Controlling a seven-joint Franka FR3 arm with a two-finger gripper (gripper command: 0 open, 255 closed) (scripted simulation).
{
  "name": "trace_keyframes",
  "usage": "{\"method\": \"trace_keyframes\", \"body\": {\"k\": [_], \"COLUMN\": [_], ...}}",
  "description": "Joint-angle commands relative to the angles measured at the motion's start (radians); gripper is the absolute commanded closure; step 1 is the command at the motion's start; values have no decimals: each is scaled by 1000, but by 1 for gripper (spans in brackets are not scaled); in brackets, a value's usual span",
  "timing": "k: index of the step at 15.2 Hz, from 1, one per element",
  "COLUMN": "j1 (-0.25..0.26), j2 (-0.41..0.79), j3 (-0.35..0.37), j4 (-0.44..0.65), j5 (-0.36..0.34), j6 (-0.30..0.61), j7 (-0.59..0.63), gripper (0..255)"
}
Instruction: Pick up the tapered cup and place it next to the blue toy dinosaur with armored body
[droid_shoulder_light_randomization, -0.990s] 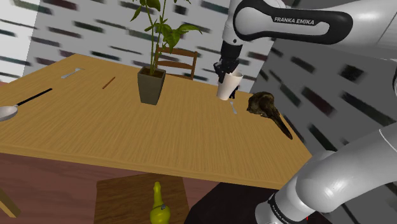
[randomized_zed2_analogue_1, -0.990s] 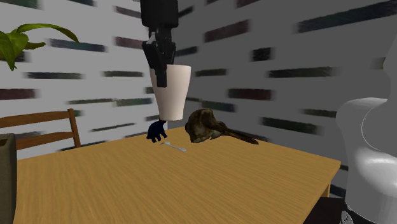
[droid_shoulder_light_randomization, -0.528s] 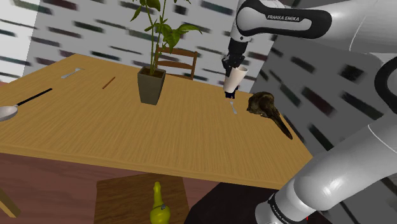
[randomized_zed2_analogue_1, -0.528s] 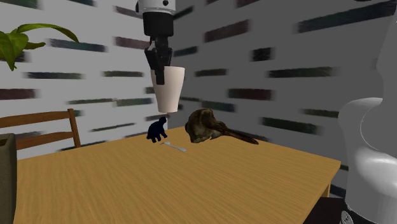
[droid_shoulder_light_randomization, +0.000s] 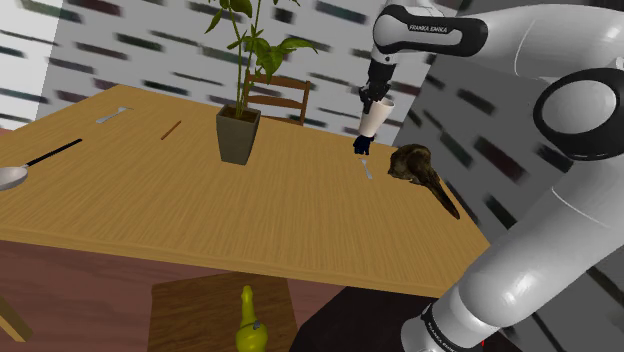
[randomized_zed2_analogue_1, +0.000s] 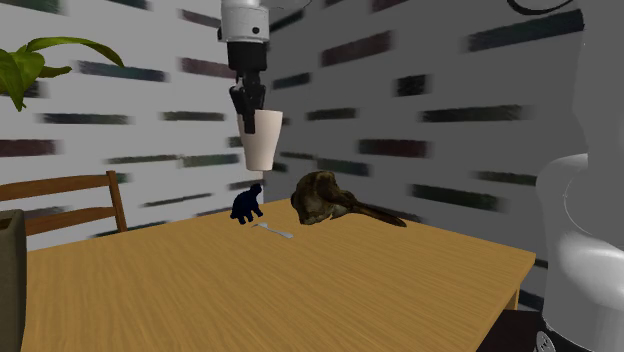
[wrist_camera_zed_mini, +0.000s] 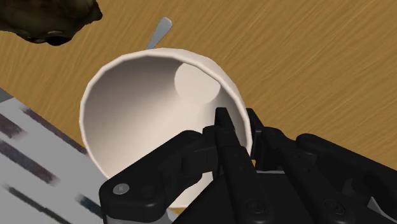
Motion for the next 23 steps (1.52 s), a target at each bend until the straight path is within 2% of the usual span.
{"method": "trace_keyframes", "body": {"k": [1, 9, 23], "j1": [-21, -117, -114], "j2": [54, 304, 280], "j3": [-21, -75, -74], "j4": [62, 395, 171], "j5": [9, 68, 57], "j6": [-1, -61, 137], "j7": [-45, -203, -175], "gripper": [255, 255, 255]}}
